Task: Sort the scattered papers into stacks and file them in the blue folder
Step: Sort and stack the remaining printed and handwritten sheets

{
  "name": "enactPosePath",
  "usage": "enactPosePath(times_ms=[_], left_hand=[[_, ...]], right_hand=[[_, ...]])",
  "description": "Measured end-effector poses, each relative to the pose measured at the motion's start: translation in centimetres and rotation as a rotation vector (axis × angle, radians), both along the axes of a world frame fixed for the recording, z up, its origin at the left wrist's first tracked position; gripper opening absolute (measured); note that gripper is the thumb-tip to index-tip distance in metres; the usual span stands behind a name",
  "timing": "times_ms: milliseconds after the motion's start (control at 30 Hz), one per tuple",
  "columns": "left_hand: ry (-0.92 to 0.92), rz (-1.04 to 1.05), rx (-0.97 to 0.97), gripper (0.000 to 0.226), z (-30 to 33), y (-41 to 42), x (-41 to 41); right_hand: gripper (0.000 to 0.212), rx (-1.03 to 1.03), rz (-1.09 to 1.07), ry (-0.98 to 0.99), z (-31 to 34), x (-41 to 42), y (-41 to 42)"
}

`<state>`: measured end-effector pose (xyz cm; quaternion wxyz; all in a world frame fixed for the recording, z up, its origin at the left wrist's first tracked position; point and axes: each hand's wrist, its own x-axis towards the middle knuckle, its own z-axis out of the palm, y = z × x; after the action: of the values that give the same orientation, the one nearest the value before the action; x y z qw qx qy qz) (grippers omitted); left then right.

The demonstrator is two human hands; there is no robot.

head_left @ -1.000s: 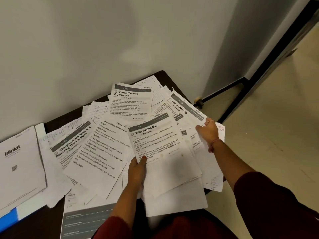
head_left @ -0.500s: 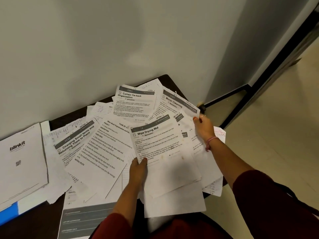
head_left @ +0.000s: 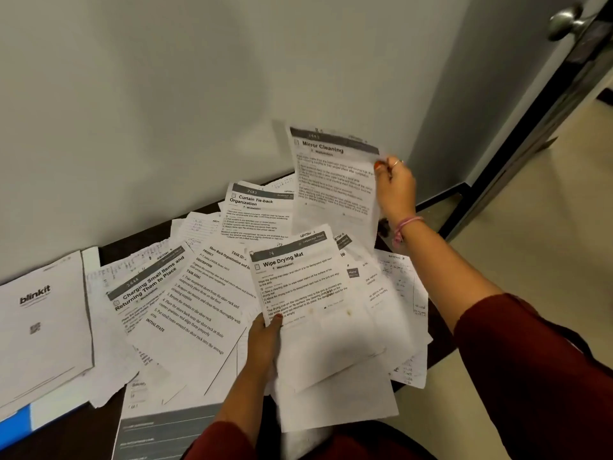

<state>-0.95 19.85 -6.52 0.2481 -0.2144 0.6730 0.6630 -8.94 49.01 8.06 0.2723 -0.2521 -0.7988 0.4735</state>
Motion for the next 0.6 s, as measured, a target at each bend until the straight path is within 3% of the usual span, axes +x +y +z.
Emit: enactPosePath(times_ms=[300,600], left_hand=[[-0.073,0.177,0.210,0.026,1.3,-3.8,0.2],[0.033,0.261,0.344,0.026,4.3,-12.7,1.5]], right_hand=[[0.022,0.061,0.014,0.211,5.7,-1.6,-3.6],[0.025,0.053,0.053,0.285,7.5,-1.6,-11.1]])
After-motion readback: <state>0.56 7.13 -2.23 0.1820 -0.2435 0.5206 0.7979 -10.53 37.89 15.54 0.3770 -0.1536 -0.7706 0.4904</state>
